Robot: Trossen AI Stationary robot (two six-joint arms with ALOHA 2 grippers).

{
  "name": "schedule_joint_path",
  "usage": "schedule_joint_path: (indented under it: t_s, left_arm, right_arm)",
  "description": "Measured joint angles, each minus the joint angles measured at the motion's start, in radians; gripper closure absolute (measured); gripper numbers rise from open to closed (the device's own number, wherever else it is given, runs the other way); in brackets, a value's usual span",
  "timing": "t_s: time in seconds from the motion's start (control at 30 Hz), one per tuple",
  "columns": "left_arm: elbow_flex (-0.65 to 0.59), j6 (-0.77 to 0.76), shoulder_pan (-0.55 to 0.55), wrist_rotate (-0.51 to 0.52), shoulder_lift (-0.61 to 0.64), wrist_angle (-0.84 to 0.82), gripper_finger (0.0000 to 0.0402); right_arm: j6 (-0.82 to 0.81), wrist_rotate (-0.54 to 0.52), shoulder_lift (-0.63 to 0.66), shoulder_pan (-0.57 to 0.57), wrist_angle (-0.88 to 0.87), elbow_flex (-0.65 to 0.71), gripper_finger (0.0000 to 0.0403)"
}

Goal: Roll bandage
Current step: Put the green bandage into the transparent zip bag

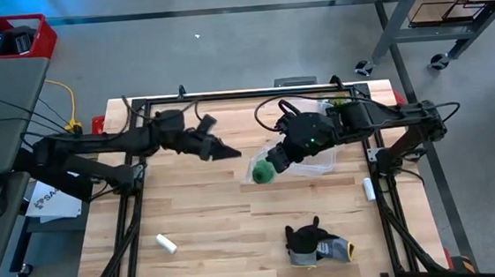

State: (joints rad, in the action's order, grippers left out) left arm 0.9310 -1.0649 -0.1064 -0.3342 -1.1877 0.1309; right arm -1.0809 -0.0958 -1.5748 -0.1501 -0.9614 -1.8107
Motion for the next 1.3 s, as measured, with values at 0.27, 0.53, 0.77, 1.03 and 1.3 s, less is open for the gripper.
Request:
schedule_joint_path:
  t_s: [0.27, 0.53, 0.77, 1.03, 1.3]
  left_arm:
    - [0.011, 0.228, -0.044, 0.009, 0.137, -0.213, 0.0252]
    - [0.181, 0.719, 0.169, 0.304, 0.125, -0.58, 0.0252]
    - [0.272, 1.051, 0.306, 0.605, 0.088, -0.712, 0.0252]
    - [0.271, 1.004, 0.372, 0.736, 0.054, -0.728, 0.0252]
    - [0.272, 0.936, 0.365, 0.732, 0.028, -0.706, 0.0252]
  right_arm:
    - [-0.126, 0.017, 0.0, 0.023, 0.0, 0.0, 0.0403]
    - [-0.247, 0.181, -0.076, 0.126, 0.017, 0.0, 0.0403]
    - [-0.245, 0.28, -0.137, 0.185, 0.14, 0.0, 0.0403]
    - [-0.221, 0.273, -0.138, 0.217, 0.132, 0.0, 0.0403]
    - [-0.217, 0.261, -0.141, 0.221, 0.137, 0.0, 0.0403]
